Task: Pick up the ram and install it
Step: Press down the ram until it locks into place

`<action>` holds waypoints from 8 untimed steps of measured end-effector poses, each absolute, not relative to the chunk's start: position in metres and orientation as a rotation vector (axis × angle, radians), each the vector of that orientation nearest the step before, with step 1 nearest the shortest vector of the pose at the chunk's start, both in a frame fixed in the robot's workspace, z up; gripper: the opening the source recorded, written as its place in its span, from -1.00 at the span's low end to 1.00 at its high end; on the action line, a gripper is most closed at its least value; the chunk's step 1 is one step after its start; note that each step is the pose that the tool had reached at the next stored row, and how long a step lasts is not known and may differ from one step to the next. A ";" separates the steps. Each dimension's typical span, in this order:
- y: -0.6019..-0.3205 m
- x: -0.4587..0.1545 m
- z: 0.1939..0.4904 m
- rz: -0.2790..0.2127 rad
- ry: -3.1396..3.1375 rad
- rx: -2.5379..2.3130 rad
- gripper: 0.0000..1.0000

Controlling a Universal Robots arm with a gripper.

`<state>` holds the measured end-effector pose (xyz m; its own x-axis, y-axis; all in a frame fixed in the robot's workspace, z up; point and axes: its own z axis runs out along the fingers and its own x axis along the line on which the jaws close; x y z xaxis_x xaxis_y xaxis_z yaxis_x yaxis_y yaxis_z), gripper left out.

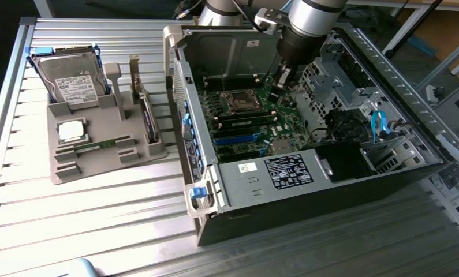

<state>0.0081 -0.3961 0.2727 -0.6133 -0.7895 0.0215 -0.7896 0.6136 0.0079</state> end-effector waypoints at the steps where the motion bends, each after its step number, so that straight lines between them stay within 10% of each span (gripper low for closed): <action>1: -0.396 0.008 0.273 0.004 -2.803 1.368 -0.79; 8: -0.396 0.008 0.272 0.003 -2.815 1.342 -0.79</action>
<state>0.0081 -0.3961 0.2721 -0.6294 -0.7768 0.0214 -0.7768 0.6297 0.0079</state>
